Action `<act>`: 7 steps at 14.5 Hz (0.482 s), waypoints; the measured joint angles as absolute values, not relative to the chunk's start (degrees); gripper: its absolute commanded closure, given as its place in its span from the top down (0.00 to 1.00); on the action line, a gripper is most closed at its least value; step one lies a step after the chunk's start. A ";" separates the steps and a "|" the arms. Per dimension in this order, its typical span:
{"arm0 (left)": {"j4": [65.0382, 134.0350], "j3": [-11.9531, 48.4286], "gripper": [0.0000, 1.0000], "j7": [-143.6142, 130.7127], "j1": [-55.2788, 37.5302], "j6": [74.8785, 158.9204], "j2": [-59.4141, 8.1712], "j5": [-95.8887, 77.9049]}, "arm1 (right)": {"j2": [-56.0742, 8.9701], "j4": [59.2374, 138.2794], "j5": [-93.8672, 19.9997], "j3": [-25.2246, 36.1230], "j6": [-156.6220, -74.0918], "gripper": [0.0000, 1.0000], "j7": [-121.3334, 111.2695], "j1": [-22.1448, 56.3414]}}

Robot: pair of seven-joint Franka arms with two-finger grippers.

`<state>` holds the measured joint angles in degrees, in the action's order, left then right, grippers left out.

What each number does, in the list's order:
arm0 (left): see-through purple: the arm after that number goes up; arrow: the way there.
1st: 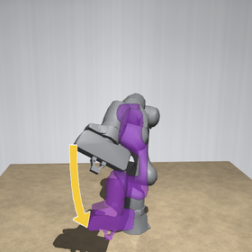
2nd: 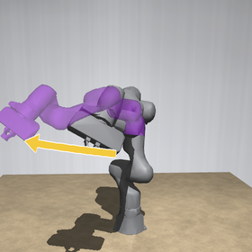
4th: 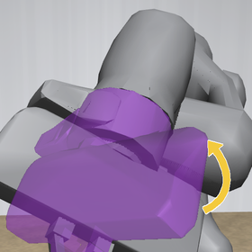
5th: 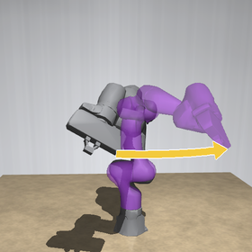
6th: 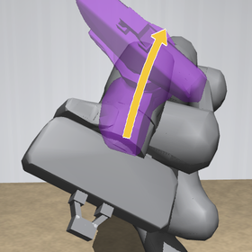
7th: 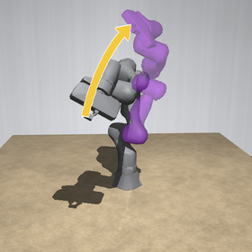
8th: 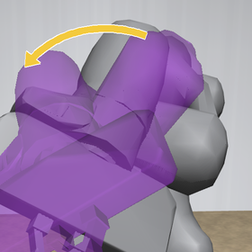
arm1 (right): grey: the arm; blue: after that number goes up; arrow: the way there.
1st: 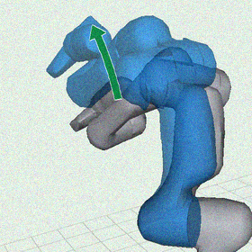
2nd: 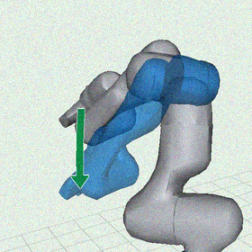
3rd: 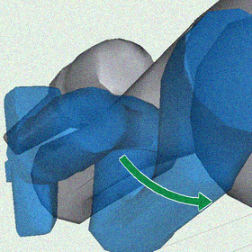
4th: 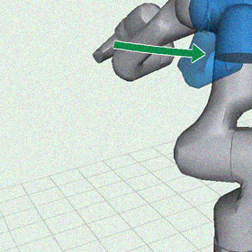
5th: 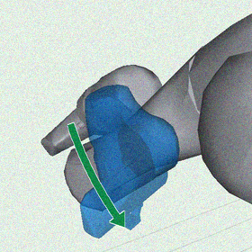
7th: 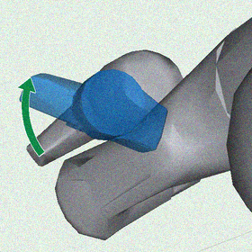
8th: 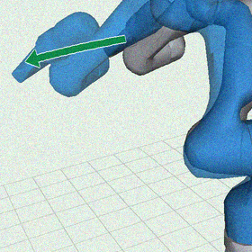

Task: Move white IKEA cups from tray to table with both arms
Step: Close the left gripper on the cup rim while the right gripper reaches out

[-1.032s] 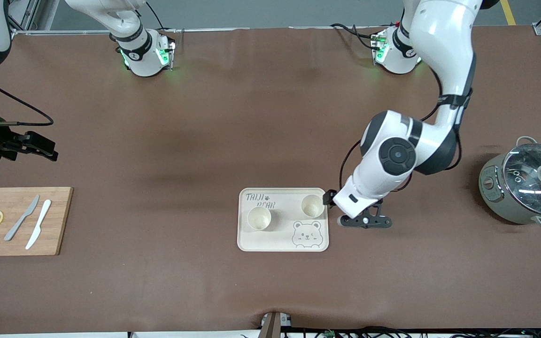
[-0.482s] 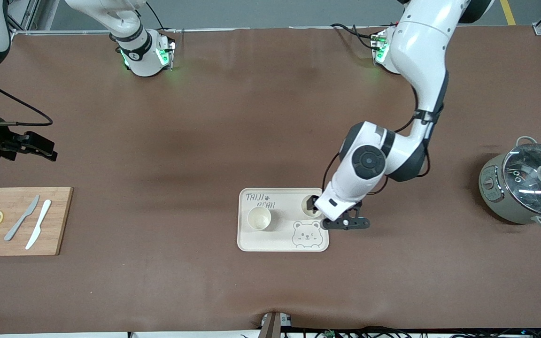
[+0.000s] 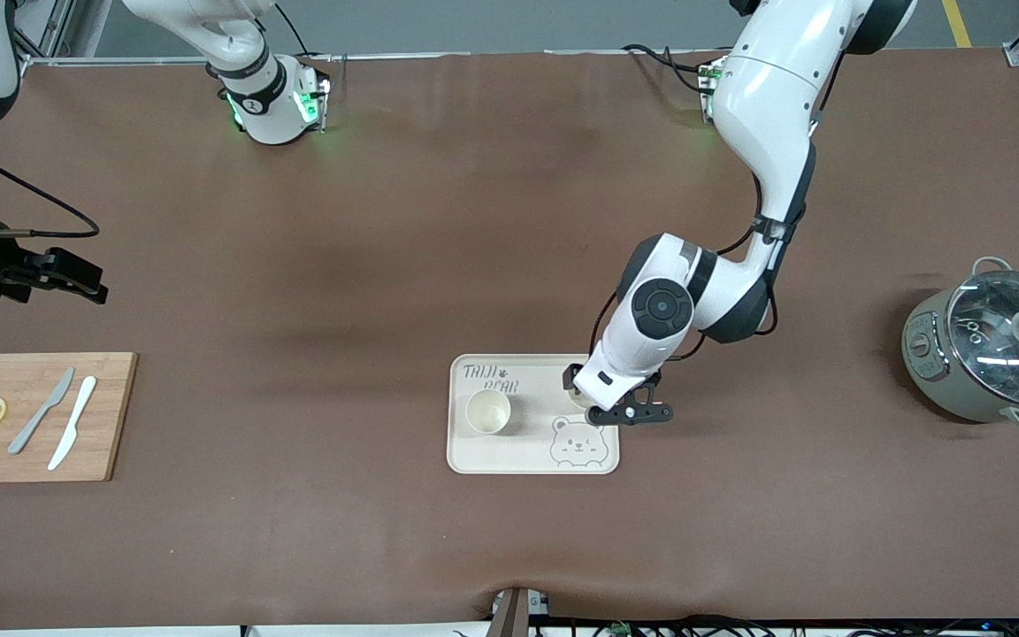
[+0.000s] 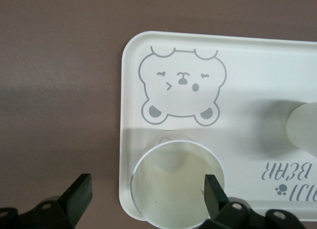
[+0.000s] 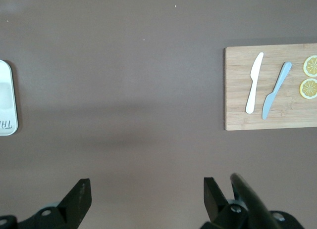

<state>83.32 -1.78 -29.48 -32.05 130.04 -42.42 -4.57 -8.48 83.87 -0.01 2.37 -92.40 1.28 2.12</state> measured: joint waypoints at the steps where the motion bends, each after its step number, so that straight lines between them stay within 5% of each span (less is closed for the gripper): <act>1: 83.44 -1.82 1.00 -29.48 -31.99 130.04 -42.42 -4.57 | -8.48 83.87 -0.01 2.37 -92.40 1.00 1.28 2.12; 7: 84.67 -1.86 1.00 -29.48 -31.35 130.04 -42.42 -4.57 | -8.48 83.84 -0.08 2.30 -93.06 1.00 1.28 2.17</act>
<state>84.67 -1.86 -29.48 -31.35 130.04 -42.42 -4.57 -8.48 83.84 -0.08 2.30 -93.06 1.28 2.17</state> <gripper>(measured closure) 0.000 0.000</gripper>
